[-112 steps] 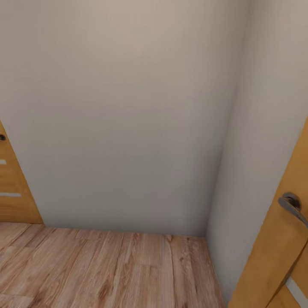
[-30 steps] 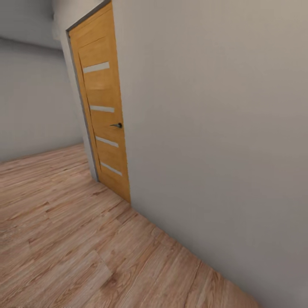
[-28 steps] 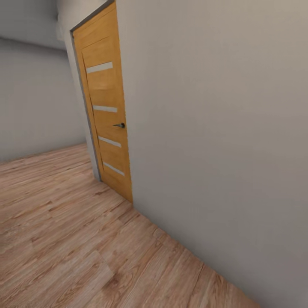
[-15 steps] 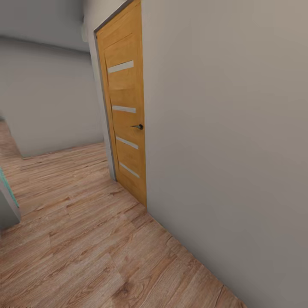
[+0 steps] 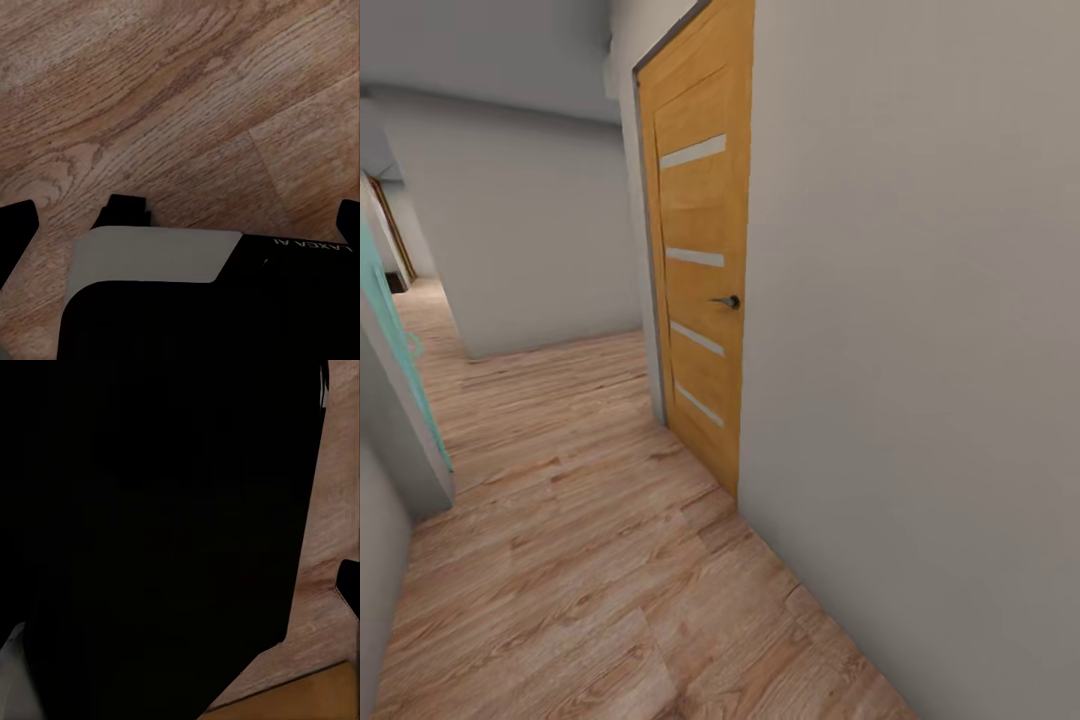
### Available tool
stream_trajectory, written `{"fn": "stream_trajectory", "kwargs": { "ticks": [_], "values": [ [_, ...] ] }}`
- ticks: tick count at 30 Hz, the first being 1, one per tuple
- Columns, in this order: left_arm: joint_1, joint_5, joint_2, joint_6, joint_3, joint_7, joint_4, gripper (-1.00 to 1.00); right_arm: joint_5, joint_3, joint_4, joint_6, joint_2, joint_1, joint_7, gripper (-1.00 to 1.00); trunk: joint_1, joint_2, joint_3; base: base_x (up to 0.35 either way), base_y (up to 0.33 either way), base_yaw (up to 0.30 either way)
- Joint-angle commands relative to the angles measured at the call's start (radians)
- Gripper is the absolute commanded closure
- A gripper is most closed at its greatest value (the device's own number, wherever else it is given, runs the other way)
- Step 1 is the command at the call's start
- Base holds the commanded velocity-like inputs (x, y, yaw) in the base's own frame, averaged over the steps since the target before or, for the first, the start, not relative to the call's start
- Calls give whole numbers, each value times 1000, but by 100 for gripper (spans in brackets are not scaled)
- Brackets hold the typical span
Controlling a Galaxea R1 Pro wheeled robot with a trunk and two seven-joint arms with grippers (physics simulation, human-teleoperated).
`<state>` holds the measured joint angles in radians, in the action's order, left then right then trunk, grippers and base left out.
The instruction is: Move the two storage containers from the living room to the garage. In the garage, place one container on the floor and stack the other container on top of it (either order is fine).
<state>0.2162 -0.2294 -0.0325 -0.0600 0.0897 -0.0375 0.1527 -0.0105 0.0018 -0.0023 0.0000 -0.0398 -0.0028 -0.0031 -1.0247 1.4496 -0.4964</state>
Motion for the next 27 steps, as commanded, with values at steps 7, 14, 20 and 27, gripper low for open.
{"fn": "stream_trajectory", "kwargs": {
  "ticks": [7, 14, 20, 27],
  "values": [
    [0, -11, 1, -5, 8, -4, 2, -100, -3, 7, -6, 0, 2, 0, 0, -100, 0, 0, -1, 74, 15, 26],
    [0, -11, 1, -4, 7, -4, 2, -100, 5, 5, -10, 0, 5, 0, 0, -100, 0, 0, -1, 8, 2, 8],
    [0, -13, 3, -3, 6, -4, 2, -100, 5, 4, -7, 0, 5, 0, 0, -100, 0, 0, 2, 1, 0, 133],
    [0, -17, 5, -3, 3, -2, 2, -100, 1, 7, -6, 0, 6, 0, 0, -100, 0, 0, 4, 0, 0, 230]
  ]
}}
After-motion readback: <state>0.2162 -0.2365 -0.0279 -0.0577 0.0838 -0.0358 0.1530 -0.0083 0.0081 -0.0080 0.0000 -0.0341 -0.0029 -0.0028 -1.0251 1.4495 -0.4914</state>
